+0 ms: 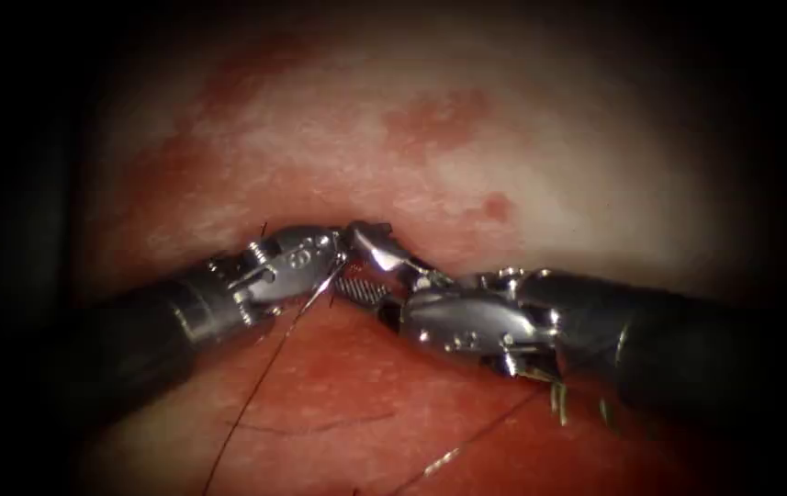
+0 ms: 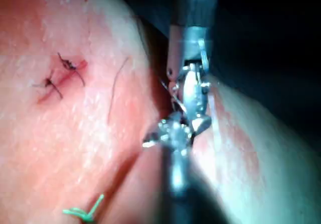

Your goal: Wound Closure

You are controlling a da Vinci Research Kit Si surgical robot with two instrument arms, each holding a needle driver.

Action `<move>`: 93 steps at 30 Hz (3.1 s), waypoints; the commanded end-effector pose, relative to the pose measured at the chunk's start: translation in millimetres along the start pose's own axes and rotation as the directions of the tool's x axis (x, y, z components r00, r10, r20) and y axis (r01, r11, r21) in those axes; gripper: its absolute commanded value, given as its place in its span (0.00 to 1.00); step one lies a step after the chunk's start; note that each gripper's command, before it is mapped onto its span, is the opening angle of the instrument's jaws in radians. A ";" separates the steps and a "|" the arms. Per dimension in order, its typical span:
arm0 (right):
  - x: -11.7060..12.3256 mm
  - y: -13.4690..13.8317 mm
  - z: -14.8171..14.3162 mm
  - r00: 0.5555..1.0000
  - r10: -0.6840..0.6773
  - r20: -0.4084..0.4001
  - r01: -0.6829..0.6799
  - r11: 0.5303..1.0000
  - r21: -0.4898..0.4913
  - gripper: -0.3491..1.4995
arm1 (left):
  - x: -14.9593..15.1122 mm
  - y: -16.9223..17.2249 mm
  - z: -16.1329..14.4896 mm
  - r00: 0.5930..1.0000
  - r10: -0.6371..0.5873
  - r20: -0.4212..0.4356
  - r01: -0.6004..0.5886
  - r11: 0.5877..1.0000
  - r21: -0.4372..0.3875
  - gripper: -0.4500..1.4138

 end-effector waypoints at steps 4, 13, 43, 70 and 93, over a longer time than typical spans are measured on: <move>-0.5 -0.7 0.9 1.000 -0.014 0.001 0.014 1.000 0.014 0.62 | 0.1 -0.1 0.6 1.000 0.001 -0.001 -0.001 1.000 0.001 0.00; -0.3 -0.7 0.7 0.998 -0.067 -0.016 0.068 0.993 0.095 0.08 | 0.1 0.1 0.6 1.000 -0.004 0.002 0.004 1.000 0.001 0.00; -7.0 5.1 -3.7 0.757 0.653 0.018 -0.651 0.752 0.104 0.00 | 0.6 -0.7 -0.4 0.998 -0.026 -0.049 0.026 1.000 -0.001 0.68; -9.6 6.1 0.0 0.466 0.882 -0.073 -0.730 0.430 0.531 0.00 | -0.5 1.8 -0.8 0.885 -0.466 -0.023 0.418 0.814 -0.402 0.55; -8.5 5.3 -0.2 0.517 0.849 -0.111 -0.657 0.476 0.585 0.00 | -0.2 2.9 -2.0 0.848 -0.527 0.050 0.468 0.702 -0.536 0.00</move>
